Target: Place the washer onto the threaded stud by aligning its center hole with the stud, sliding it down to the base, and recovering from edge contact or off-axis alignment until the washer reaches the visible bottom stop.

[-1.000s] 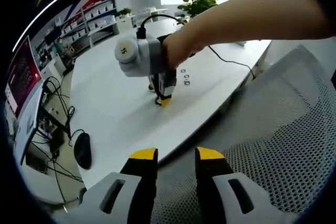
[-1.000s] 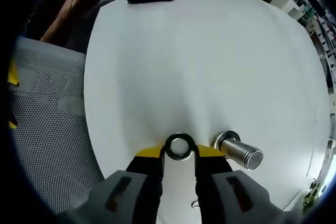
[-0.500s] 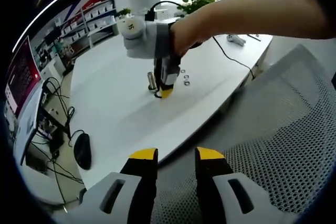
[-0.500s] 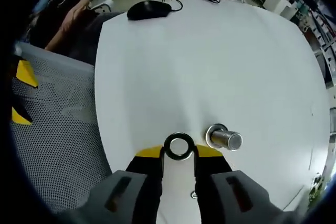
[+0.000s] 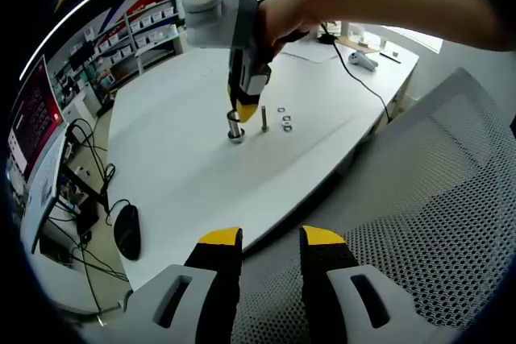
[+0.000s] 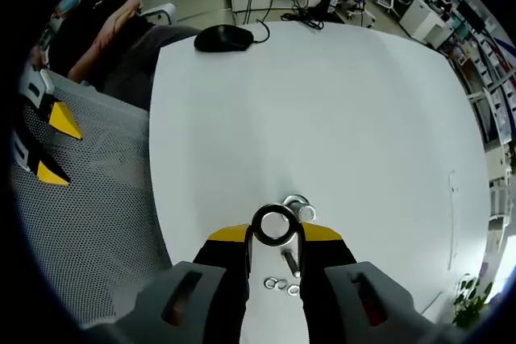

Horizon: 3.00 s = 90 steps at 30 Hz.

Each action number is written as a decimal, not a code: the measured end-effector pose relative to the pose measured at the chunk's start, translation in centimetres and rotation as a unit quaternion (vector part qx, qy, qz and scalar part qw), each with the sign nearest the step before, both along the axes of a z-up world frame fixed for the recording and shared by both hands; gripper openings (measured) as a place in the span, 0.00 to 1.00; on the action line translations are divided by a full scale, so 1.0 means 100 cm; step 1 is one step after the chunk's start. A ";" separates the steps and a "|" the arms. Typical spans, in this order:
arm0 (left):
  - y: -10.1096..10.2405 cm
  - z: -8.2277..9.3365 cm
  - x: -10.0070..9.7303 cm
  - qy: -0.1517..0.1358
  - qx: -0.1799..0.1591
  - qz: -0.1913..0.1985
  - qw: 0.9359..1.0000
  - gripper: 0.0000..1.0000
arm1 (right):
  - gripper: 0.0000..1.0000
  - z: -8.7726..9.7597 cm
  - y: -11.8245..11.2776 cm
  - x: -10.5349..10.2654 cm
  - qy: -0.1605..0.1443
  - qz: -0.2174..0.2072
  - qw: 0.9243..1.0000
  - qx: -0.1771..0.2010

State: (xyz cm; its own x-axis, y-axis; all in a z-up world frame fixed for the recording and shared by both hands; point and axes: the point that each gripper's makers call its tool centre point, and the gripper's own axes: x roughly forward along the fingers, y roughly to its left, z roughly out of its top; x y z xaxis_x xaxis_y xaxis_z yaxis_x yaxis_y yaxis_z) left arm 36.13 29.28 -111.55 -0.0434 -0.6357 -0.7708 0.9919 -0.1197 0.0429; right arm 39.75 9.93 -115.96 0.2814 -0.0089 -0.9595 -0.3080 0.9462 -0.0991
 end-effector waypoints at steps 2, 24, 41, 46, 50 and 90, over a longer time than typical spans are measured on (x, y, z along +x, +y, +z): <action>0.000 0.000 0.000 0.000 0.002 -0.001 1.000 0.27 | 0.23 0.002 -0.002 0.001 0.000 0.007 1.000 -0.007; 0.000 -0.002 -0.001 0.005 0.008 0.003 1.000 0.27 | 0.23 -0.018 -0.022 0.012 0.026 0.006 0.999 -0.027; 0.001 -0.003 -0.001 0.006 0.010 0.001 1.000 0.26 | 0.23 -0.051 -0.021 0.011 0.060 0.009 0.998 -0.017; 0.001 -0.003 -0.001 0.006 0.009 0.001 1.000 0.26 | 0.23 -0.056 -0.011 0.006 0.064 0.013 0.998 -0.009; 0.001 -0.003 -0.001 0.006 0.010 0.002 1.000 0.26 | 0.23 -0.061 -0.007 0.007 0.068 0.017 0.998 -0.001; 0.000 -0.002 -0.001 0.005 0.006 0.002 1.000 0.26 | 0.31 0.010 0.000 -0.034 -0.053 -0.030 0.998 0.022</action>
State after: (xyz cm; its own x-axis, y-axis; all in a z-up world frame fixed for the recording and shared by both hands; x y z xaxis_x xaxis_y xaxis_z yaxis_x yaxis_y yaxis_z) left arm 36.06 29.33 -111.76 -0.0485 -0.6262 -0.7782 0.9926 -0.1167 0.0321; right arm 36.38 9.96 -114.99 0.3810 0.0131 -0.9245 -0.2401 0.9670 -0.0852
